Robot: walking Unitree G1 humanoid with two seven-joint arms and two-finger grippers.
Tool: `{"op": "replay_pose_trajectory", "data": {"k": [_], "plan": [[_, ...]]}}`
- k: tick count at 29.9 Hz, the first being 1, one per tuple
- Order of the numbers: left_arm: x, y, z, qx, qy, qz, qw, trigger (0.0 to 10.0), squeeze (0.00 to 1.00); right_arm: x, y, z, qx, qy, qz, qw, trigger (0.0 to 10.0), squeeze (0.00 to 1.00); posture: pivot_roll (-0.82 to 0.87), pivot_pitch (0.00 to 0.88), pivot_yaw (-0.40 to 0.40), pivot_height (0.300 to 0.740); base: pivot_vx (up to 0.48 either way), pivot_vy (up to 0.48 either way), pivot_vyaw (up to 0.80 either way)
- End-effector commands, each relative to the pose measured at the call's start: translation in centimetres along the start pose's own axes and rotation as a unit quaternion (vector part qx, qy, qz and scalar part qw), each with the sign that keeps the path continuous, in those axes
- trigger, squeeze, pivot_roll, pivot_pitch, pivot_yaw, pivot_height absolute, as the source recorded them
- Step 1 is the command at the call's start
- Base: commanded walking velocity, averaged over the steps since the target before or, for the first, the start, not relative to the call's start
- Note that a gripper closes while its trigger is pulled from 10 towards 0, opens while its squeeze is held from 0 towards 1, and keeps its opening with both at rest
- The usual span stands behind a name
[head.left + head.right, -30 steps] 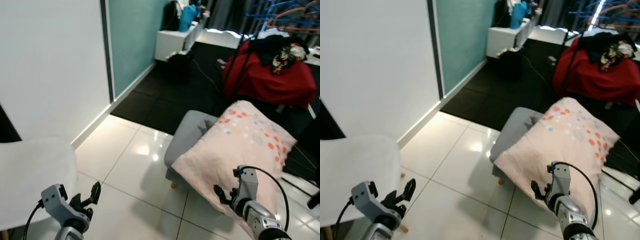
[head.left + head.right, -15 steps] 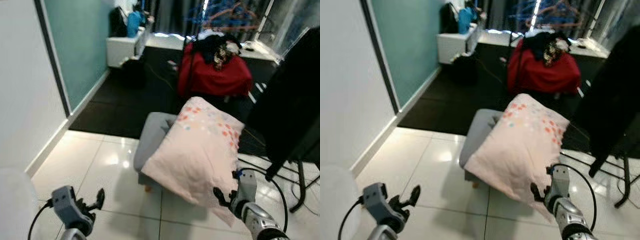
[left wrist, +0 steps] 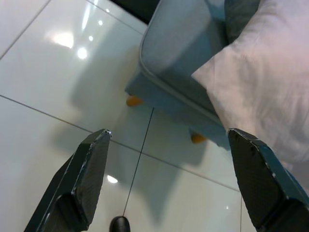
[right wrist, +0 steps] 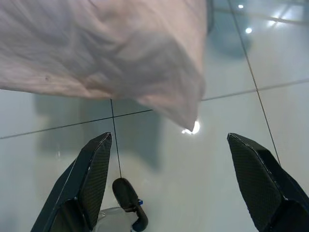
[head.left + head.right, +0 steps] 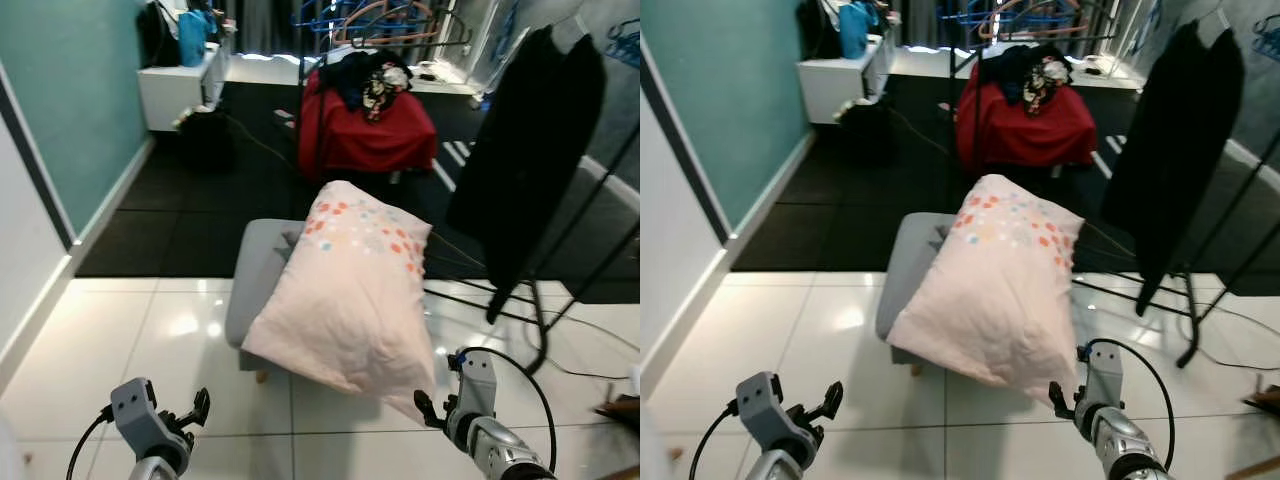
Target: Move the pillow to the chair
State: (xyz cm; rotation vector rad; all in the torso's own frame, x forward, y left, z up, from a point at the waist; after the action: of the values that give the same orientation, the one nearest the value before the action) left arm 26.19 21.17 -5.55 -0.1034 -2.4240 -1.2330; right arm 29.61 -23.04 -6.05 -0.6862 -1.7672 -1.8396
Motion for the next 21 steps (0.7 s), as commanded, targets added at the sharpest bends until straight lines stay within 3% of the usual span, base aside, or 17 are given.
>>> {"op": "replay_pose_trajectory", "data": {"k": [1, 15, 21], "plan": [[0.2, -0.4, 0.5, -0.004, 0.005, 0.005, 1.0, 10.0, 0.0, 0.2, -1.1, -0.2, -0.01, -0.005, 0.011, 1.0, 10.0, 0.0, -0.12, 0.0, -0.06, 0.74, 0.0, 0.0, -0.73], [0.7, -1.9, 0.9, 0.009, 0.013, 0.01, 1.0, 10.0, 0.0, 0.8, -1.8, -2.0, -0.009, -0.021, 0.018, 1.0, 10.0, 0.0, -0.09, 0.0, -0.115, 0.74, 0.0, 0.0, -0.72], [1.1, -2.8, 1.3, -0.005, 0.013, 0.031, 0.999, 10.0, 0.0, 0.9, -2.3, -1.8, -0.003, -0.014, 0.025, 1.0, 10.0, 0.0, -0.09, 0.0, -0.108, 0.74, 0.0, 0.0, 0.0]]}}
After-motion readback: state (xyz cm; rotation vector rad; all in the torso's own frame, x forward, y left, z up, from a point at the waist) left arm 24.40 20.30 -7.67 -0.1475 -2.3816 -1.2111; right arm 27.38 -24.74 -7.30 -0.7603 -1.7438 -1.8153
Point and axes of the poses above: a point about 5 cm out from each wrist's last joint towards the gripper, its own x axis pointing back from the gripper into the wrist, its own y axis along the axis of the wrist's last joint, z = x × y, the point moved 5 cm from there along -x, pointing out of the wrist towards the gripper, and after that the axes turned 8 degrees about x, right-handed, at the moved point
